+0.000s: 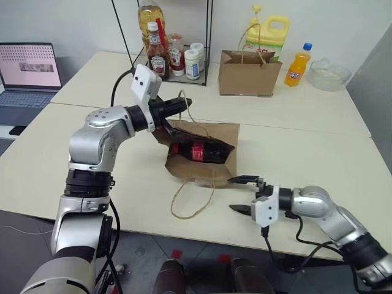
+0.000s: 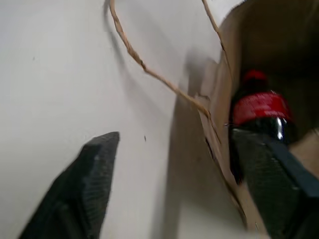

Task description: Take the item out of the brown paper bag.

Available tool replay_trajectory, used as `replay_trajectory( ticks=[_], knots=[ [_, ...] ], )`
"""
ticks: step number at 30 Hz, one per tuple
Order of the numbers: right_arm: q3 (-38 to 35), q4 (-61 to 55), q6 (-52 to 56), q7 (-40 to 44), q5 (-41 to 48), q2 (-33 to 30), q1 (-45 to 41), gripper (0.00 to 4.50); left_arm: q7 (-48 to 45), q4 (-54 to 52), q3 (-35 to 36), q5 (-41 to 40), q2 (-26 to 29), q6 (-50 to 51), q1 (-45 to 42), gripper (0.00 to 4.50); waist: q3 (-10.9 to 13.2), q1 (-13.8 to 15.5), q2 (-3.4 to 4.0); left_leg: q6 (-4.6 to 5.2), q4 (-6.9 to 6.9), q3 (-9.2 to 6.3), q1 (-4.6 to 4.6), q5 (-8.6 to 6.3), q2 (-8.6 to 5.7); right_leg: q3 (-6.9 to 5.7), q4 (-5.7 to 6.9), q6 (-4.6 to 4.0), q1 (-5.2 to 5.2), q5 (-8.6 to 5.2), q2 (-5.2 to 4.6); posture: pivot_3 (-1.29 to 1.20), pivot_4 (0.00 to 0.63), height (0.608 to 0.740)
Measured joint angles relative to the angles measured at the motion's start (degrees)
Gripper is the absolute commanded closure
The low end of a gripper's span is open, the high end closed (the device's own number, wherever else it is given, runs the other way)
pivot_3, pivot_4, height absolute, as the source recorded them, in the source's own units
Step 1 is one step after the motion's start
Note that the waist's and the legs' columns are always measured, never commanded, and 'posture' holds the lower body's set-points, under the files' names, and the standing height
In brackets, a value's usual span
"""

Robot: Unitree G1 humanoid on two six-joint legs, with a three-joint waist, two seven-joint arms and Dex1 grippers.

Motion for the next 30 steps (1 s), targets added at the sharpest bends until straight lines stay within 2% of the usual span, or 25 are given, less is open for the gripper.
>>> replay_trajectory(
  ticks=[3, 8, 9, 10, 12, 13, 16, 17, 22, 23, 30],
  knots=[
    [-3.96, -7.58, 7.70, 1.40, 7.59, -1.40, 3.23, 0.02, -0.25, -0.26, 0.06, -0.01, 0.11, -0.01, 0.00, 4.50, 0.06, 0.00, 0.09, -0.01, 0.09, 0.00, -0.13, 0.00, 0.00, 0.02, 0.01, 0.05, -0.06, 0.03, 0.00, 0.00, 0.150, 0.740],
    [-8.44, -24.67, 35.67, 1.19, 28.70, -1.66, 1.09, 0.02, 1.41, 1.11, 0.86, 0.08, -0.40, -0.42, -1.44, 4.50, 0.09, -0.10, 0.15, -0.02, 0.14, -0.11, -0.16, 0.02, 0.00, -0.05, 0.05, 0.09, -0.06, 0.05, 0.01, 0.00, 0.150, 0.740],
    [-8.84, -26.83, 42.47, -0.52, 35.27, -0.72, -0.46, 0.37, 1.82, 1.21, 1.14, 0.08, -0.50, -0.56, -1.80, 4.50, 0.09, -0.13, 0.15, -0.02, 0.14, -0.14, -0.21, 0.02, 0.01, -0.07, 0.03, 0.09, -0.07, 0.05, 0.01, 0.00, 0.150, 0.740],
    [-9.50, -27.88, 48.10, -2.82, 41.58, 1.22, -2.48, 0.50, 2.20, 1.38, 1.24, 0.09, -0.72, -0.73, -2.15, 4.50, 0.10, -0.16, 0.15, -0.02, 0.16, -0.14, -0.23, 0.02, 0.01, -0.07, 0.03, 0.08, -0.08, 0.06, 0.02, 0.00, 0.150, 0.740],
    [-10.73, -28.63, 58.79, -8.45, 55.40, 5.57, -7.69, 1.19, 2.36, 1.59, 1.24, 0.13, -1.17, -1.29, -2.85, 4.50, 0.11, -0.17, 0.17, -0.02, 0.18, -0.18, -0.34, 0.02, 0.01, -0.12, 0.04, 0.08, -0.17, 0.06, 0.01, 0.00, 0.150, 0.740],
    [-11.24, -28.63, 62.05, -10.60, 60.01, 7.51, -9.63, 1.58, 2.38, 1.78, 1.24, 0.14, -1.29, -1.40, -3.06, 4.50, 0.11, -0.11, 0.17, -0.02, 0.18, -0.22, -0.40, 0.02, 0.01, -0.17, 0.04, 0.07, -0.20, 0.06, 0.01, 0.00, 0.150, 0.740],
    [-10.88, -26.10, 70.10, -14.96, 69.70, 14.44, -14.55, 2.25, 2.45, 2.88, 1.33, 0.36, -1.61, -1.51, -3.50, 4.50, 0.11, -0.08, 0.18, -0.01, 0.19, -0.28, -0.72, 0.03, 0.01, -0.25, 0.08, 0.07, -0.55, 0.06, 0.02, 0.00, 0.150, 0.740],
    [-10.19, -24.96, 71.64, -15.35, 71.02, 15.96, -15.36, 2.47, 2.44, 3.08, 1.33, 0.42, -1.81, -1.59, -3.65, 4.50, 0.11, -0.06, 0.18, -0.01, 0.19, -0.28, -0.78, 0.03, 0.00, -0.24, 0.11, 0.07, -0.67, 0.06, 0.01, 0.00, 0.150, 0.740],
    [-5.05, -16.15, 74.73, -14.33, 69.53, 24.95, -17.96, 4.27, 2.43, 3.33, 1.31, 0.77, -2.24, -2.61, -4.05, 4.50, 0.11, -0.07, 0.19, -0.21, 0.21, -0.29, -1.14, 0.15, 0.02, -0.30, 0.16, 0.06, -1.08, 0.07, 0.01, 0.00, 0.150, 0.740],
    [-4.21, -13.98, 74.36, -13.78, 67.87, 26.72, -18.79, 4.47, 2.43, 3.33, 1.30, 0.80, -2.32, -2.66, -4.07, 4.50, 0.12, -0.08, 0.19, -0.22, 0.21, -0.29, -1.15, 0.15, 0.02, -0.31, 0.18, 0.06, -1.10, 0.07, 0.02, 0.00, 0.150, 0.740],
    [-1.33, 1.11, 63.49, -10.75, 50.50, 34.62, -24.30, 4.47, 2.53, 2.82, 1.32, 0.80, -2.61, -2.69, -3.97, 4.50, 0.13, -0.04, 0.21, -0.25, 0.21, -0.35, -1.15, 0.18, 0.02, -0.39, 0.25, 0.06, -1.11, 0.07, 0.01, 0.00, 0.150, 0.740]
  ],
)
